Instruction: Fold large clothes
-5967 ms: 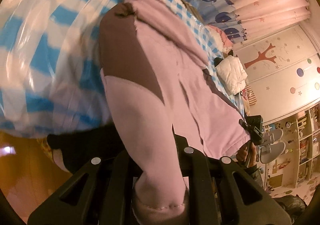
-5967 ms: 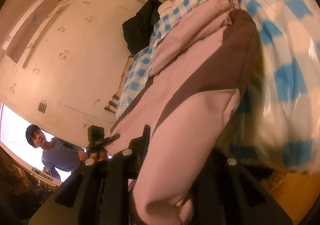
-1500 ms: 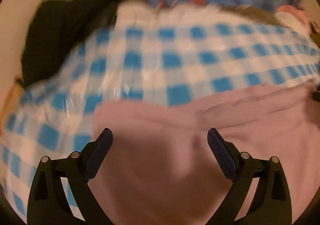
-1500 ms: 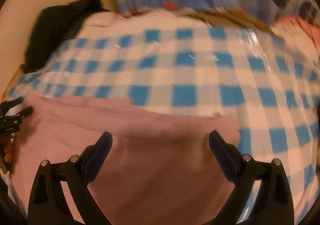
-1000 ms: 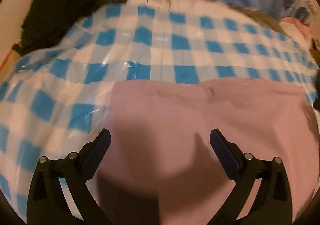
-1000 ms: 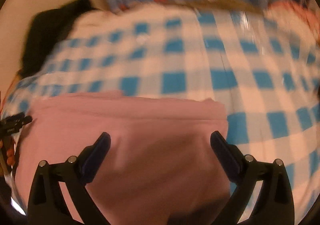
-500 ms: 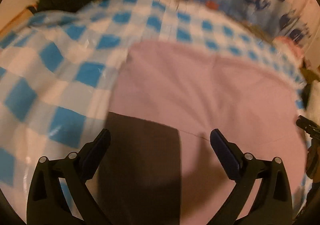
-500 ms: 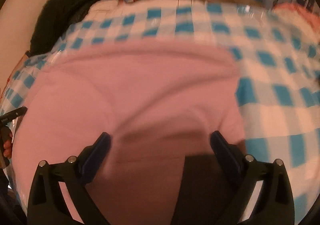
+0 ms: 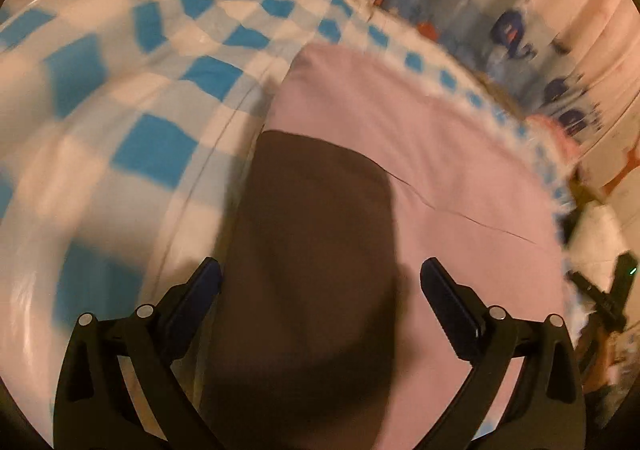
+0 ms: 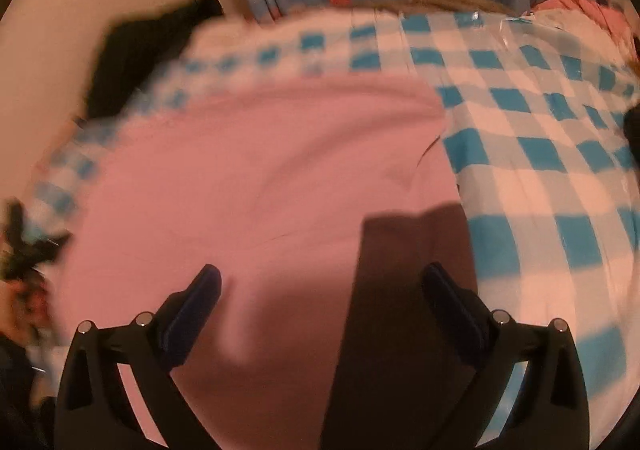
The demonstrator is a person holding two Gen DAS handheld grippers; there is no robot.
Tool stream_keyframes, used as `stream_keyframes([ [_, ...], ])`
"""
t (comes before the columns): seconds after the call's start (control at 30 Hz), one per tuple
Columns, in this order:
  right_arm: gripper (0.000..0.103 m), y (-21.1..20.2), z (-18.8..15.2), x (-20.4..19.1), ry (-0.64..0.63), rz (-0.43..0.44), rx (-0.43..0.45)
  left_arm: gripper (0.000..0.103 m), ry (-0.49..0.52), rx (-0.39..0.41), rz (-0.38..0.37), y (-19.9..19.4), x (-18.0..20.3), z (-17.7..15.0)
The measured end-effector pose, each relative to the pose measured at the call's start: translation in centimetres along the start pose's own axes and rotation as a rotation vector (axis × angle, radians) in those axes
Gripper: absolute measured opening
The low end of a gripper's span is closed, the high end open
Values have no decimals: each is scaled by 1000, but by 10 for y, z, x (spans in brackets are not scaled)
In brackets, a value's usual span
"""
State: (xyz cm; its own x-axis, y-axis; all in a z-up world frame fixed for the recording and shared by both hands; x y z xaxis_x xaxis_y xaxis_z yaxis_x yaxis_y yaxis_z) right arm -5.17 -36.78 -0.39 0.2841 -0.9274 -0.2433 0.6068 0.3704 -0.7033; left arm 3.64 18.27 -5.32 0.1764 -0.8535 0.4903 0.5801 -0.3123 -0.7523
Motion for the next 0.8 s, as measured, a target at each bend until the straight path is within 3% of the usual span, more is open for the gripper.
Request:
stream_keyframes([
  [0.17,97,-59,-77,46,328,175,46,96,-166,-62,-120,-43,-40,-45],
  [0.33,97,-71,-131,84,572,275,67,96,-357,-163,-179,-36,-79,-84],
  [0.57,97,-61,-127,70,615,389,95,96,-436,-173,-239,-17,-60,-90],
  [0.7,97,-48,-125,59,602,362,58,96,-461,-181,-324,-6,-45,-91],
  [0.8,96,-33,-127,58,583,280,-39,96,-483,-188,-305,6,-46,-92],
])
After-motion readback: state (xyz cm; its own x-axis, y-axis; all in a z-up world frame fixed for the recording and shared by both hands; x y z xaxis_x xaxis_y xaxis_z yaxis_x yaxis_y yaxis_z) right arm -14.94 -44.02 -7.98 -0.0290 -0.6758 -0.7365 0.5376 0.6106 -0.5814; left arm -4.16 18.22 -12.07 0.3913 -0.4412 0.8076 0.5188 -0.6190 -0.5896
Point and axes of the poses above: each gripper's, at about its wrist camera, not at the fingertips, and y roughly the way its jaws point, x to its right, z to its top, the point moved 3 cm from there along y, roughly the way its jaws point, and after that the axes turned 9 degrees about -y, right-handed, at the moved point
